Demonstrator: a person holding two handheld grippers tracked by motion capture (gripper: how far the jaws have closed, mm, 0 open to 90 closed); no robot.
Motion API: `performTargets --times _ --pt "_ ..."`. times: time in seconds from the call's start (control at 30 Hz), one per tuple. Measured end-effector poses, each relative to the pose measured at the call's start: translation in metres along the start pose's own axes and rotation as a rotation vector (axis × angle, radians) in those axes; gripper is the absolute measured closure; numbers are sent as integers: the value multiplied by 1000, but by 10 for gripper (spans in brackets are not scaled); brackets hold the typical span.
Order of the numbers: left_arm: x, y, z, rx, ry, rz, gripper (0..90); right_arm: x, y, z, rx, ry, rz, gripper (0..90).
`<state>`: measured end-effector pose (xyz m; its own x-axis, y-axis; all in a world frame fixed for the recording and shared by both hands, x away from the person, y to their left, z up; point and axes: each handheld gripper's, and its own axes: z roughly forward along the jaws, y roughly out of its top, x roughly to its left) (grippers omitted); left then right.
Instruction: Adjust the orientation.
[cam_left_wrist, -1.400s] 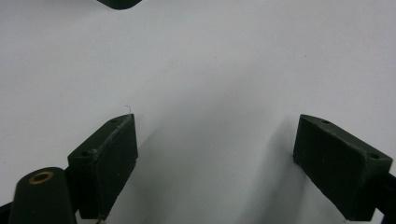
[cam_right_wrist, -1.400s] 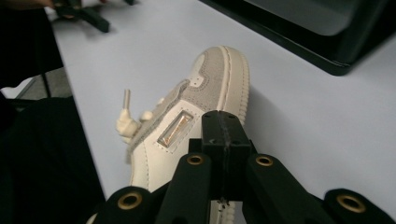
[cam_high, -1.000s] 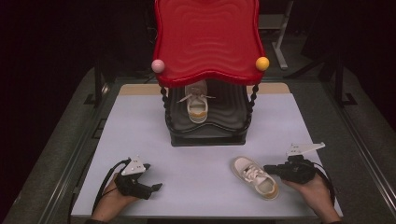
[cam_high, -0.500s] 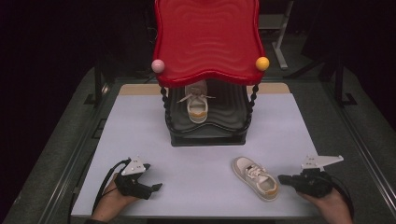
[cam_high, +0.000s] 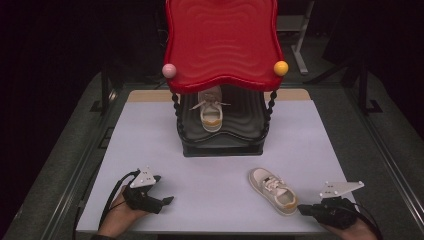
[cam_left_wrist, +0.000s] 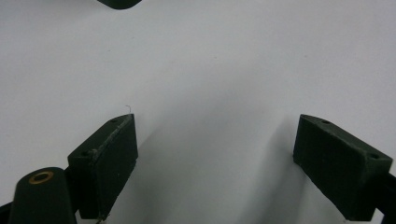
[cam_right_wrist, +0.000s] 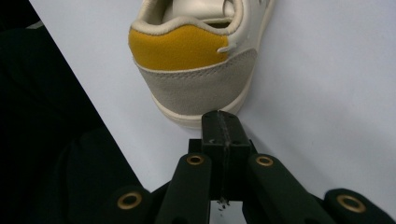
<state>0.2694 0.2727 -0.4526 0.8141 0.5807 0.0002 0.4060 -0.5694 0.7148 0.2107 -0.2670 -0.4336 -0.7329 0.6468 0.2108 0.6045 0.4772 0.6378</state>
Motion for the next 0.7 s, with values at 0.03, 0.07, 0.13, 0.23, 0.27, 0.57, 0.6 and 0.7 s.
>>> performTargets --times 0.03,0.07,0.13,0.23,0.27,0.57,0.6,0.7 --pt "0 0 0 0 0 0 133 0 1 1 1 5 1 895" --pt "0 0 0 0 0 0 133 0 2 2 0 10 -1 895" --pt "0 0 0 0 0 0 133 3 5 6 4 25 -10 895" --pt "0 0 0 0 0 0 133 5 8 9 8 32 -16 895" --pt "0 0 0 0 0 0 133 5 10 10 8 33 -26 895" --pt "0 0 0 0 0 0 133 17 33 33 29 87 -105 896" --pt "0 0 0 0 -1 0 133 21 38 39 35 102 -126 896" --pt "0 0 0 0 0 -1 133 27 46 47 40 130 -152 895"
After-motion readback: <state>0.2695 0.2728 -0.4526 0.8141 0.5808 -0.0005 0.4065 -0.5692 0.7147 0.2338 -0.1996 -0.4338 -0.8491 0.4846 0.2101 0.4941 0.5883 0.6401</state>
